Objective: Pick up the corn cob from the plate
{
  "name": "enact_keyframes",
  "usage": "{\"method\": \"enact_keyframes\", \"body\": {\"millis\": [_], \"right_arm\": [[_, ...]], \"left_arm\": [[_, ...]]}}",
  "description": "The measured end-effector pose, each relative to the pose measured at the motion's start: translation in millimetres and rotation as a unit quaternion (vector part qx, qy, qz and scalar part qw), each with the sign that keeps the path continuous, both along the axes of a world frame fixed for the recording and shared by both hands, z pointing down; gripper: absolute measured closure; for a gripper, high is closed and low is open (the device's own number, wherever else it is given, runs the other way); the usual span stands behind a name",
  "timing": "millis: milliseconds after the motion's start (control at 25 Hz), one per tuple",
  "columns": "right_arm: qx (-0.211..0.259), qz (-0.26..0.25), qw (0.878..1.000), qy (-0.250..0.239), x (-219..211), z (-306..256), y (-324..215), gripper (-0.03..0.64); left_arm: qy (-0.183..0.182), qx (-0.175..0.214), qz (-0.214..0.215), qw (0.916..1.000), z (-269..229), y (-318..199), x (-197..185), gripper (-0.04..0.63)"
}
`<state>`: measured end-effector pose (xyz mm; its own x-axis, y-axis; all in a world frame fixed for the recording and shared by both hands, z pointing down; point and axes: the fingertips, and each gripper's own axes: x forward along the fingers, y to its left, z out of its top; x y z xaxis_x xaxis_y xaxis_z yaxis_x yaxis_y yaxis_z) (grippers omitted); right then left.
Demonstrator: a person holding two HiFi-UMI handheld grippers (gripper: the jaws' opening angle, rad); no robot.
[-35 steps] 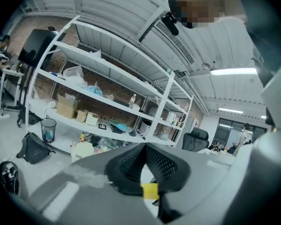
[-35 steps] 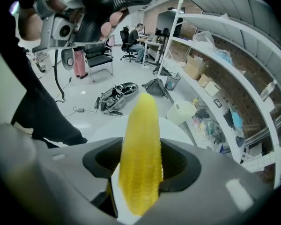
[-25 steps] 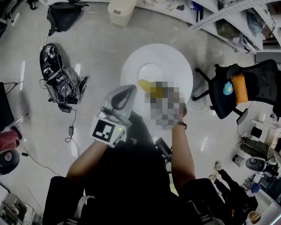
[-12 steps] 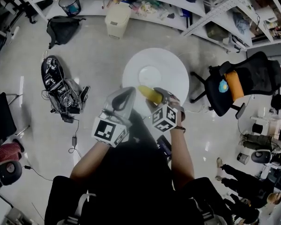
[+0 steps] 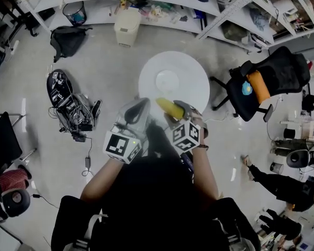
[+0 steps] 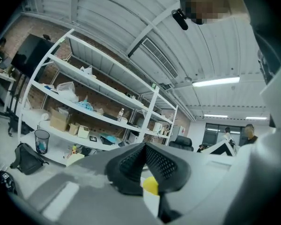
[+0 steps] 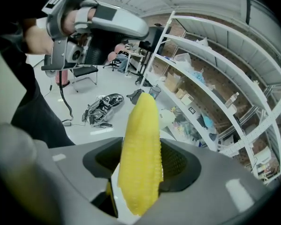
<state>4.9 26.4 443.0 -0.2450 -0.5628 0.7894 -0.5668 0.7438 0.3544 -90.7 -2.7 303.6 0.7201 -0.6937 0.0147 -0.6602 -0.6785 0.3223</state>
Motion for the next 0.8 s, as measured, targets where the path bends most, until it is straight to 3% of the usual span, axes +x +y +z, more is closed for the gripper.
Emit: {"method": "enact_keyframes", "body": {"millis": [400, 800], "right_arm": [[0.046, 0.061, 0.995, -0.071, 5, -37, 20, 0.364], [0.083, 0.119, 0.978, -0.153, 36, -59, 36, 0.364]], "left_arm": [[0.002, 0.004, 0.007, 1.0, -12, 14, 1, 0.589], [-0.005, 0.005, 0.01, 0.9999, -10, 33, 27, 0.589]]}}
